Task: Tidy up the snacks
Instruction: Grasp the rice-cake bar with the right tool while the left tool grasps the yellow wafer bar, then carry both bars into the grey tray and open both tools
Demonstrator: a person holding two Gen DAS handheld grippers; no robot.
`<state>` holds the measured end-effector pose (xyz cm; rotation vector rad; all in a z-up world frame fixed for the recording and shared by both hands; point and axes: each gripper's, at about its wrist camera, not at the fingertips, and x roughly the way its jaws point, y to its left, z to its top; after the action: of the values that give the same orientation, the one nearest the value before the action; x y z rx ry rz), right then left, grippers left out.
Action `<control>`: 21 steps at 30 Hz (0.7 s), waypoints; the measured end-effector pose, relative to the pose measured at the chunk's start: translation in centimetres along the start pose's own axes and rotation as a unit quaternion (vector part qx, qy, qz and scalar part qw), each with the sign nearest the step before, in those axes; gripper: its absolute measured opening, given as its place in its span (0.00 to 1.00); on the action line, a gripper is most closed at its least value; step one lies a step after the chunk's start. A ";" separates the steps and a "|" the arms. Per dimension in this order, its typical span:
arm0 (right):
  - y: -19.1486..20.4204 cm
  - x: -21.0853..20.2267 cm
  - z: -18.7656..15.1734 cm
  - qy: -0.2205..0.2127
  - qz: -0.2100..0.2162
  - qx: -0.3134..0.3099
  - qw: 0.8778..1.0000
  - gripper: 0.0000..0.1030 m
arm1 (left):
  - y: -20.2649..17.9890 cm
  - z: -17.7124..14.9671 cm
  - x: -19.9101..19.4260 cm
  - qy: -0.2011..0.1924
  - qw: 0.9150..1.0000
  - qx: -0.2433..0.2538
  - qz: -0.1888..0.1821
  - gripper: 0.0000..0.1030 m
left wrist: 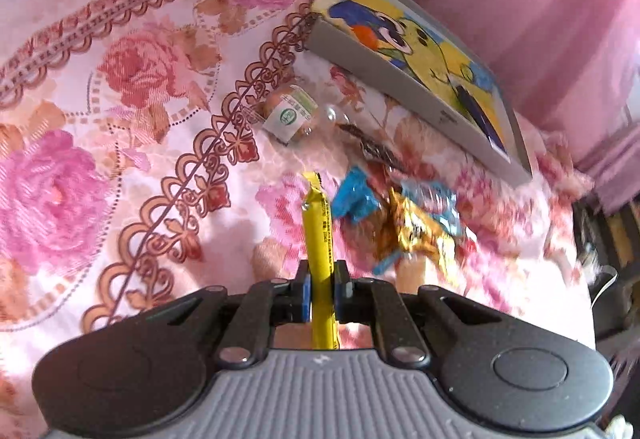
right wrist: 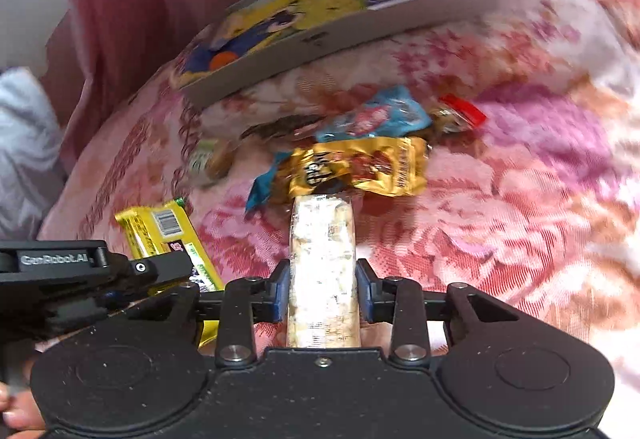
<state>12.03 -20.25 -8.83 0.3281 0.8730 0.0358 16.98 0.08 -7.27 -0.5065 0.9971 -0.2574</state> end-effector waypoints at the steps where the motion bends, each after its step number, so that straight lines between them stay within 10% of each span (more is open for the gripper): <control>1: 0.3 0.1 -0.1 0.001 -0.001 -0.010 1.000 0.34 | -0.2 -0.1 -0.2 -0.004 1.000 0.006 -0.002 0.10; 21: 1.4 1.2 -1.2 0.034 -0.038 -0.055 0.997 0.55 | -0.6 -0.8 3.5 0.001 0.999 0.043 -0.001 0.16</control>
<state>12.02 -18.36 -10.00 0.1911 0.9473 0.0247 18.12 -2.18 -9.89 -0.4284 0.9829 -0.3009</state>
